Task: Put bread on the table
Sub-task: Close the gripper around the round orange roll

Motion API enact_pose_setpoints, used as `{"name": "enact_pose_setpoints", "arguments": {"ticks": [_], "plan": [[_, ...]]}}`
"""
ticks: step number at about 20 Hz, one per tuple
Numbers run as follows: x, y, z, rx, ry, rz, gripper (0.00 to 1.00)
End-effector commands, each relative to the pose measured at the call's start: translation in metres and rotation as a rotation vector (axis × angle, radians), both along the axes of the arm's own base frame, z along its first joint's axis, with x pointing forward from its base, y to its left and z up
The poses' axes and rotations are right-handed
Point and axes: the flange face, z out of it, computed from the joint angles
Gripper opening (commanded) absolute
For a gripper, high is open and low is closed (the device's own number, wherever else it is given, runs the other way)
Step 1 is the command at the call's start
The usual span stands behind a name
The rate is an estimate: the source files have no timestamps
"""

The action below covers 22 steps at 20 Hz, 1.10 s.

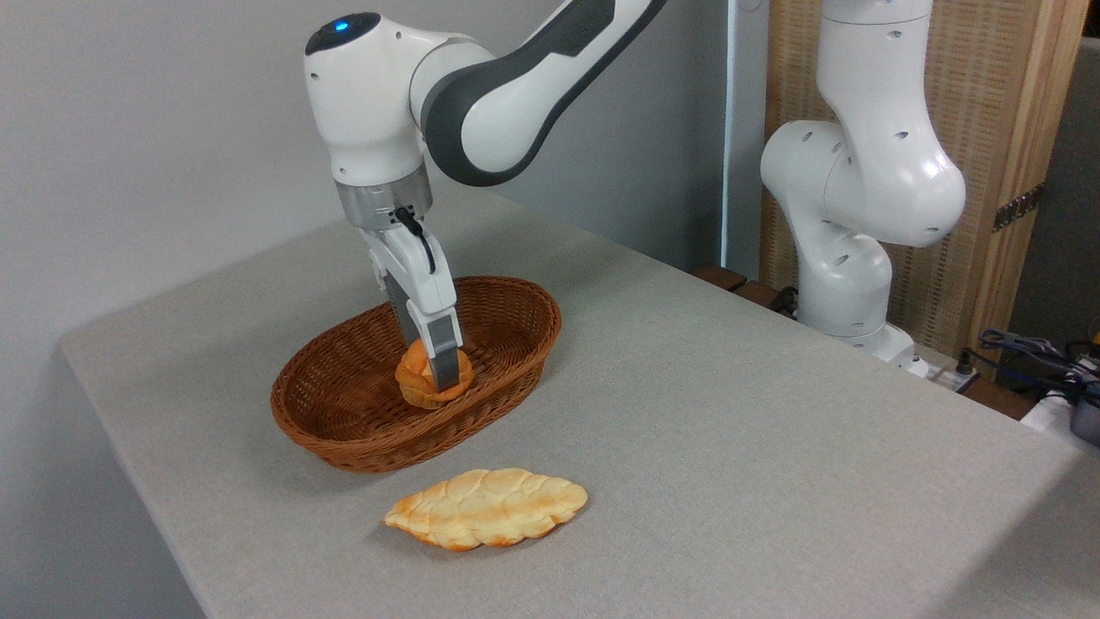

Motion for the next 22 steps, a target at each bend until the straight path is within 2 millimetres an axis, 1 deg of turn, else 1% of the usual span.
{"name": "enact_pose_setpoints", "arguments": {"ticks": [1,2,3,5,7,9,12,19,22], "plan": [[-0.0023,-0.0046,-0.0061,0.007,-0.013,-0.017,0.91],[-0.0017,-0.0047,-0.007,0.007,-0.011,-0.017,0.8],[-0.0017,-0.0047,-0.007,0.007,-0.011,-0.017,0.71],[-0.0017,-0.0047,-0.007,0.007,-0.011,-0.019,0.55],[-0.0008,-0.0033,-0.0063,0.006,-0.013,-0.016,0.5],[-0.0005,-0.0035,-0.0056,0.004,-0.014,-0.016,0.46],[0.0004,-0.0022,-0.0049,0.002,-0.015,-0.014,0.46],[0.0027,0.0003,-0.0021,-0.004,-0.017,-0.006,0.39],[0.0035,0.0016,-0.0014,-0.006,-0.018,-0.003,0.39]]}}
